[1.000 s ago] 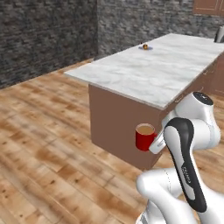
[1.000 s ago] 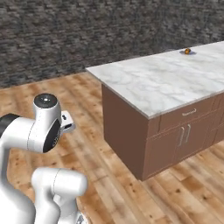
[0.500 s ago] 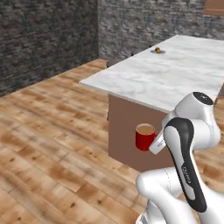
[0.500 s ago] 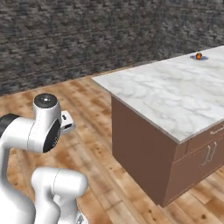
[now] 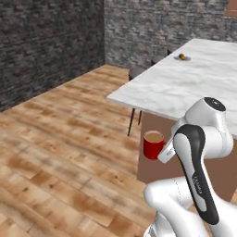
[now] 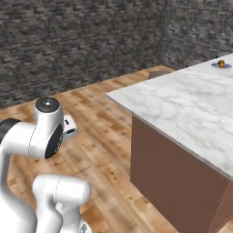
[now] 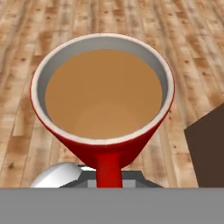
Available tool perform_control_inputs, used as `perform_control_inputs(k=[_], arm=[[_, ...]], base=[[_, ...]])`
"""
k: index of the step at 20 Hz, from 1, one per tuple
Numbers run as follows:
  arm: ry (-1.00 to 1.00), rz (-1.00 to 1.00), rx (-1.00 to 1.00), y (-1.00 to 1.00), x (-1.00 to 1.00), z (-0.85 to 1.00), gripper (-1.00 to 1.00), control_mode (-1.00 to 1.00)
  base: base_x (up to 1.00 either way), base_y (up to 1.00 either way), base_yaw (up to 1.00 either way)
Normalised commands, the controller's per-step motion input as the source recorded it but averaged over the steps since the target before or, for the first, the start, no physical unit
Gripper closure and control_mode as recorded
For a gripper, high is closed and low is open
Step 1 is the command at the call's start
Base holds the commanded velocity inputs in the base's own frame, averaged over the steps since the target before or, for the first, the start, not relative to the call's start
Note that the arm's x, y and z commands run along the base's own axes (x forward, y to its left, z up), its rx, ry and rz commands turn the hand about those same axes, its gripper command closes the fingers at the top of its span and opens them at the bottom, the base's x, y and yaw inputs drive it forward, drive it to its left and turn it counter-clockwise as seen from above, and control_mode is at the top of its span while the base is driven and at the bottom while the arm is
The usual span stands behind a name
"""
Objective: Pick up the brewed coffee from the coffee machine and place it next to the breakfast plate on the dining counter.
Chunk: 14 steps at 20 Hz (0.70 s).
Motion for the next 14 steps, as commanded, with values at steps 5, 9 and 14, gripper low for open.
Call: perform_control_inputs(k=[5, 9, 14], arm=[[0.0, 0.0, 0.0, 0.0, 0.0, 0.0, 1.0, 1.0], [0.0, 0.0, 0.0, 0.0, 0.0, 0.0, 1.0, 1.0], [0.0, 0.0, 0.0, 0.0, 0.0, 0.0, 1.0, 1.0]], base=[[1.0, 1.0, -0.27], [1.0, 0.99, -0.38], [1.0, 1.0, -0.41]])
